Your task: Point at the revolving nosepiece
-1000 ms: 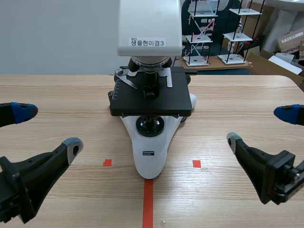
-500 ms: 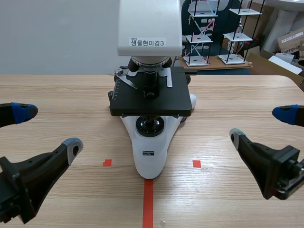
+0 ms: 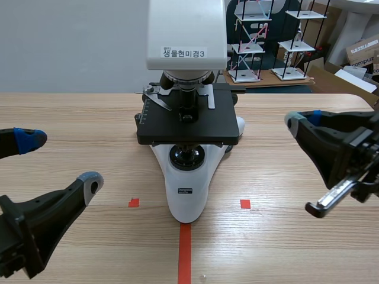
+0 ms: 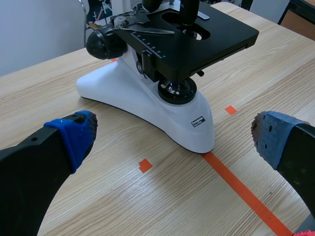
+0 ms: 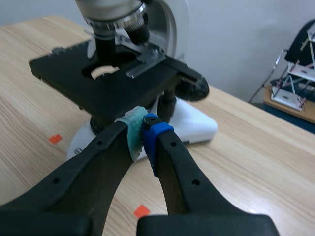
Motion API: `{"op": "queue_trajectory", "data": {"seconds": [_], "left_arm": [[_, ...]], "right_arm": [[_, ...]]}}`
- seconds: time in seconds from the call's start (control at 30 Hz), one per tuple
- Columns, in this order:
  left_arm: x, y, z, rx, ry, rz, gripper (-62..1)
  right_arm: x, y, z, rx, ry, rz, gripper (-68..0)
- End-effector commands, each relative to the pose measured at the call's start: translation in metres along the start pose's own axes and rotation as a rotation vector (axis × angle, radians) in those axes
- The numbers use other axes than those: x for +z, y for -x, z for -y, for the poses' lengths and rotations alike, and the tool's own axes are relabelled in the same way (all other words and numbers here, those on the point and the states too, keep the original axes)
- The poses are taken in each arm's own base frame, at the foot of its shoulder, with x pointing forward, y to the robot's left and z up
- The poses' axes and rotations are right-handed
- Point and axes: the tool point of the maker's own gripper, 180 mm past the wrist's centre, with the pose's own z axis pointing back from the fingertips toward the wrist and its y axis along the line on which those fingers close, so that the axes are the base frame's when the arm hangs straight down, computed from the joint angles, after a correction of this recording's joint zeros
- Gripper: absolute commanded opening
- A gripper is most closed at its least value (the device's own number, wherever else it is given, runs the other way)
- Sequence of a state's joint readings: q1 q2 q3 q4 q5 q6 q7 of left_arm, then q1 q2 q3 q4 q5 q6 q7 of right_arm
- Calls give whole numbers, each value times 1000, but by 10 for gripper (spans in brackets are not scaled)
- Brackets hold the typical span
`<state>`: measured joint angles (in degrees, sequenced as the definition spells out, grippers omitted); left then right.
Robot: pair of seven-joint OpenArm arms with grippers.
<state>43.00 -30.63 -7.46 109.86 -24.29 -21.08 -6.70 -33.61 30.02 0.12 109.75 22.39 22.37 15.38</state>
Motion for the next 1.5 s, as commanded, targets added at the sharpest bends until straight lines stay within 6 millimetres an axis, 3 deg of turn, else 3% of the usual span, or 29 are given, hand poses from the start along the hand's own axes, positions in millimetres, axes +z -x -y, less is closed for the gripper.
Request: {"op": "queue_trajectory", "data": {"seconds": [0.0,0.17,0.43,0.67,1.47], "left_arm": [[-1,-5,3,9,7,24,14],[-1,-5,3,9,7,24,14],[-1,-5,3,9,7,24,14],[-1,-5,3,9,7,23,14],[-1,-5,3,9,7,24,14]], "right_arm": [[-6,-15,3,15,-7,59,-665],[-20,-32,-3,30,-41,140,-669],[-40,-26,-6,23,-80,177,-669],[-50,-33,-5,37,-94,228,-669],[-50,-34,-6,40,-99,239,-669]]}}
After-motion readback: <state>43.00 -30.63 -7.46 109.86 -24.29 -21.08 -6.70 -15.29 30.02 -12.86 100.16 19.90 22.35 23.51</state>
